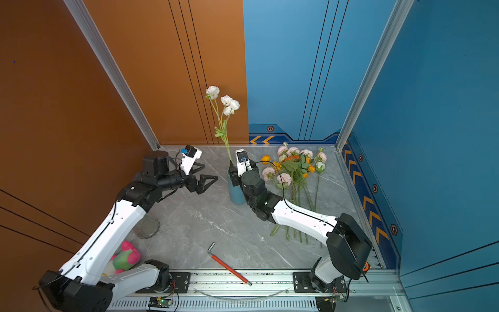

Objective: Arrange the flowers into the vase
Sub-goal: 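Lower the white flower stem into the teal vase and open the right gripper, then withdraw the right gripper to the flower bunch while the left gripper steadies the vase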

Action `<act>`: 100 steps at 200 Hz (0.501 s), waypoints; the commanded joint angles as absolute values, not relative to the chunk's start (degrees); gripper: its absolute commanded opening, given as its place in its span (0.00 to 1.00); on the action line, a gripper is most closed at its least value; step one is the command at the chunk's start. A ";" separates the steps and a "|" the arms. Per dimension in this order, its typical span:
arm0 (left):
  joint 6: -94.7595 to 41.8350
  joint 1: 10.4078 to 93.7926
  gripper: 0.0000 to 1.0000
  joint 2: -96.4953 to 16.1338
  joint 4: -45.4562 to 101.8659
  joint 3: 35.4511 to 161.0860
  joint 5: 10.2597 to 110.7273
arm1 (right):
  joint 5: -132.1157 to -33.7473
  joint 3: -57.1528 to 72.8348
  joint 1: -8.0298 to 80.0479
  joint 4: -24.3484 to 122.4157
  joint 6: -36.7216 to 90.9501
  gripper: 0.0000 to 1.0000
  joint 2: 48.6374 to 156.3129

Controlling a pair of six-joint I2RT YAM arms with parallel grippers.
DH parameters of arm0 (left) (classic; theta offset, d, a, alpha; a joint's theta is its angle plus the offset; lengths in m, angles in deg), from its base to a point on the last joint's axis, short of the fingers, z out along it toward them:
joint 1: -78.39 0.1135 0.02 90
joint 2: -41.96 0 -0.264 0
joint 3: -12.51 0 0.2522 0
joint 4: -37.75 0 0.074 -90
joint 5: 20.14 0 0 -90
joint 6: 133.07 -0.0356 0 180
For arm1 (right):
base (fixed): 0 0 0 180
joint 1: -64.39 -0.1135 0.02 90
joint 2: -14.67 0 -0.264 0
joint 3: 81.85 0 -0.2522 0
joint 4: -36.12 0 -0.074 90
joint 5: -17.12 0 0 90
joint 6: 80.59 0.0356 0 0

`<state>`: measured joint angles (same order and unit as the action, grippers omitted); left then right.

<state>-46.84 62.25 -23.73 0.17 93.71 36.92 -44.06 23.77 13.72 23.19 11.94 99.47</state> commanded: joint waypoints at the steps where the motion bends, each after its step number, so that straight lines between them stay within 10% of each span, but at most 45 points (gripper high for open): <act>1: -46.16 62.31 0.98 -23.78 1.08 93.32 35.02 | -42.43 26.59 13.69 29.33 13.74 0.71 94.20; 100: -46.74 51.95 0.98 -25.51 1.62 92.61 35.24 | -50.28 49.83 27.48 64.67 38.95 0.82 64.15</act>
<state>-46.23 55.45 -24.67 0.63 93.64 36.22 -45.15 46.68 22.81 50.81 30.82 67.95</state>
